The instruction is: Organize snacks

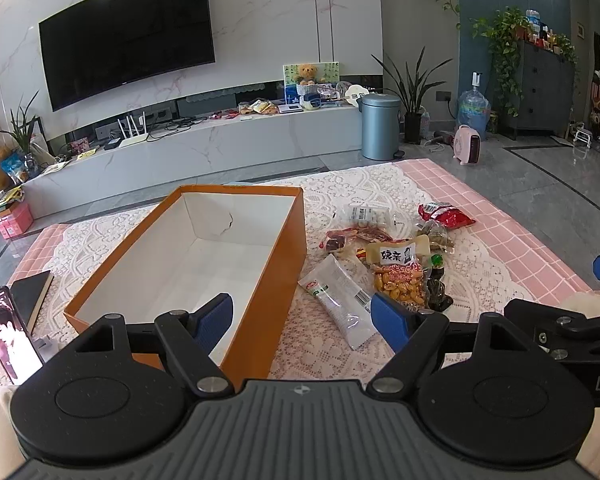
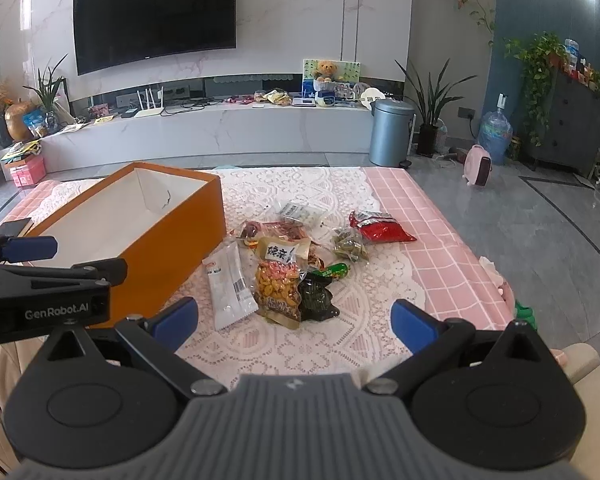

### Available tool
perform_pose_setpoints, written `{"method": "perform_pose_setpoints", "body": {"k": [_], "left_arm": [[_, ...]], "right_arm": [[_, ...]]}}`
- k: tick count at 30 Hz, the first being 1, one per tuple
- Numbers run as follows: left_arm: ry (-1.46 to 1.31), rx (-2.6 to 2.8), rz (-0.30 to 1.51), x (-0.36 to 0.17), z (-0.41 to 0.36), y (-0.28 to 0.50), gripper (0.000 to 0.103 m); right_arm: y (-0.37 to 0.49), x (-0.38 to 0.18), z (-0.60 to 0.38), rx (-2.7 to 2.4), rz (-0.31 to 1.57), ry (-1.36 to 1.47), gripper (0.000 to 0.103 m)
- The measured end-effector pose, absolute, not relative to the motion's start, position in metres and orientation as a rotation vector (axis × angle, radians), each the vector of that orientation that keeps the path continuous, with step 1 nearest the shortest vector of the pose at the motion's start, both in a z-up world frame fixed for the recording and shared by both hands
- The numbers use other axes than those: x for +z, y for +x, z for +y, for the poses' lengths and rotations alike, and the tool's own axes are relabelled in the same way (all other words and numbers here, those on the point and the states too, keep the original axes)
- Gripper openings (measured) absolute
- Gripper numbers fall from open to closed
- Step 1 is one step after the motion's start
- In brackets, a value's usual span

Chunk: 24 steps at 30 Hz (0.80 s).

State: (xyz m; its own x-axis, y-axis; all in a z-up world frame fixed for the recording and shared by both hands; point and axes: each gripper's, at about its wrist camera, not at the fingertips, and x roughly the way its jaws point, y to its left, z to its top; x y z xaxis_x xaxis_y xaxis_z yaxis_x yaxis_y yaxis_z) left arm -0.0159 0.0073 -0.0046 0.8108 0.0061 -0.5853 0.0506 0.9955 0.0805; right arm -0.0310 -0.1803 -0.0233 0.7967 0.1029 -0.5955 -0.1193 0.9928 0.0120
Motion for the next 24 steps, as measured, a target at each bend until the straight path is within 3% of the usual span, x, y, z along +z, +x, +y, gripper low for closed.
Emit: {"method": "perform_pose_setpoints", "body": {"k": [24], "left_arm": [[0.093,-0.027,0.632,-0.0045,0.0061,-0.0193,0.092]], "right_arm": [[-0.0319,-0.0244,-0.1797,0.114,0.649,-0.026,0.100]]}}
